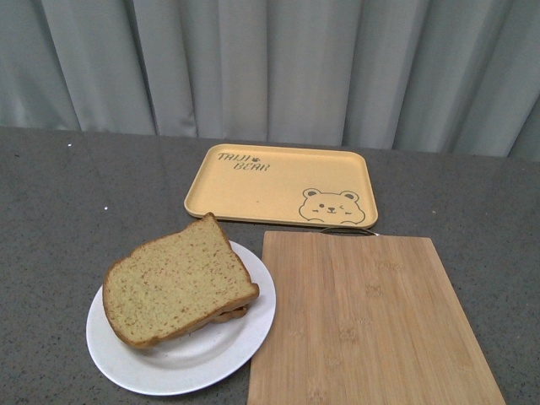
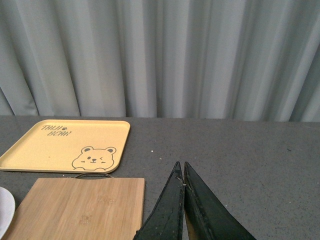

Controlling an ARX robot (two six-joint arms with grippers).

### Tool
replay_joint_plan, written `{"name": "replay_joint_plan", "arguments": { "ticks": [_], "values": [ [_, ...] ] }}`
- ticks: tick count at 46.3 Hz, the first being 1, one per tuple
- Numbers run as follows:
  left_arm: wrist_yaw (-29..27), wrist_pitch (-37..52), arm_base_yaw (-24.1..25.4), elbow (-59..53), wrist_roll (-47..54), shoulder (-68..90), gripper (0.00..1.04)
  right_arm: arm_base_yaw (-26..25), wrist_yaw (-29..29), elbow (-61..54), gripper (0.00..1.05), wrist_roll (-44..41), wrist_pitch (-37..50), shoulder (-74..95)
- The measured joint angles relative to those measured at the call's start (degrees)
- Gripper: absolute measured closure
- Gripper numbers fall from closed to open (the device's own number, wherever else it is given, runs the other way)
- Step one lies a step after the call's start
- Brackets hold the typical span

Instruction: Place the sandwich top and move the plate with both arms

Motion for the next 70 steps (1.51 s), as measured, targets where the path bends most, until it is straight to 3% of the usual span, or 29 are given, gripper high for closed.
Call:
{"name": "replay_joint_plan", "arguments": {
  "ticks": [37,41,46,57,62,65,69,70],
  "values": [
    [0.0,0.0,0.0,0.0,0.0,0.0,0.07,0.0,-0.1,0.0,1.04,0.0,-20.4,-21.0],
    [0.0,0.0,0.0,0.0,0.0,0.0,0.07,0.0,-0.2,0.0,1.04,0.0,-29.7,-28.5],
    [0.0,0.0,0.0,0.0,0.0,0.0,0.07,0.0,-0.2,0.0,1.03,0.0,-30.2,-30.5],
    [0.0,0.0,0.0,0.0,0.0,0.0,0.07,0.0,-0.2,0.0,0.68,-0.1,-30.2,-30.5],
    [0.2,-0.2,0.0,0.1,-0.1,0.2,0.07,0.0,-0.2,0.0,0.43,-0.1,-30.2,-30.5],
    [2.3,-8.4,0.7,3.2,-5.4,7.6,0.07,0.0,-0.2,0.0,0.27,-0.1,-30.2,-30.5],
    [4.3,-3.2,1.5,3.7,-13.3,20.7,0.07,0.0,-0.2,0.0,0.08,-0.1,-30.2,-30.5],
    [4.8,-1.1,1.5,4.1,-15.2,24.6,0.07,0.0,-0.2,0.0,0.08,-0.1,-30.2,-30.5]
  ]
}}
